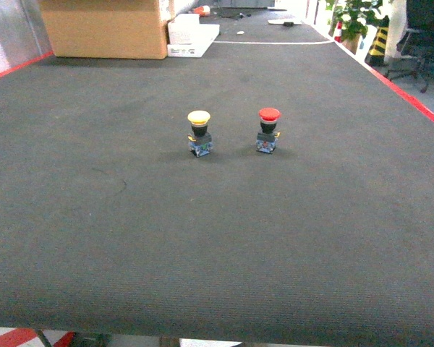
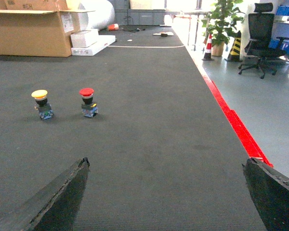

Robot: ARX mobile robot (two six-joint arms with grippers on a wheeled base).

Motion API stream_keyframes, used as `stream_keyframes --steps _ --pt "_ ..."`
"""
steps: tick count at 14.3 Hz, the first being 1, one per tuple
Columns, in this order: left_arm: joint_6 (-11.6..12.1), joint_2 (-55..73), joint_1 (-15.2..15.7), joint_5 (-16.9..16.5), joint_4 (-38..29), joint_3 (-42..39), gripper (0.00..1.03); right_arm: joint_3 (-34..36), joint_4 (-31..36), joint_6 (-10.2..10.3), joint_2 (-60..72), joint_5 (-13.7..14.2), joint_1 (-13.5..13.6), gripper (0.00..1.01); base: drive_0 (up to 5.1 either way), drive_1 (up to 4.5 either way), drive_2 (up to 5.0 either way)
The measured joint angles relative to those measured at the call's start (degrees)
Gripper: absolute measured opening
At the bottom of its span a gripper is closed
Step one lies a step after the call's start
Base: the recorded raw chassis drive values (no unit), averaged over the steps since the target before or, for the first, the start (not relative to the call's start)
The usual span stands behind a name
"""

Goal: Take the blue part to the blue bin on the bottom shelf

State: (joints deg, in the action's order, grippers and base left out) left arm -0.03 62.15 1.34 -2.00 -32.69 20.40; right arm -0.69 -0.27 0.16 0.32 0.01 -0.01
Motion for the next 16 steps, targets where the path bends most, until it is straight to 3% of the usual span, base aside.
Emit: stream_keyframes --steps 4,6,11,16 --pt "-0.96 -36.41 -1.25 3.48 25.55 -1.42 0.44 0.00 0.00 0.00 0.00 0.00 0.00 0.98 0.0 0.00 0.0" --pt "-1.81 -45.13 3.23 1.27 33.94 -2.05 0.44 0.00 0.00 0.00 0.00 0.00 0.00 0.98 0.0 0.00 0.0" --pt "-2.56 -45.42 3.13 0.31 34.69 -2.62 0.44 0.00 0.00 0.00 0.00 0.00 0.00 0.98 0.0 0.00 0.0" --pt "-2.56 -45.37 3.13 0.31 34.77 -2.67 0.44 0.00 -0.04 0.00 0.00 0.00 0.00 0.98 0.0 -2.95 2.9"
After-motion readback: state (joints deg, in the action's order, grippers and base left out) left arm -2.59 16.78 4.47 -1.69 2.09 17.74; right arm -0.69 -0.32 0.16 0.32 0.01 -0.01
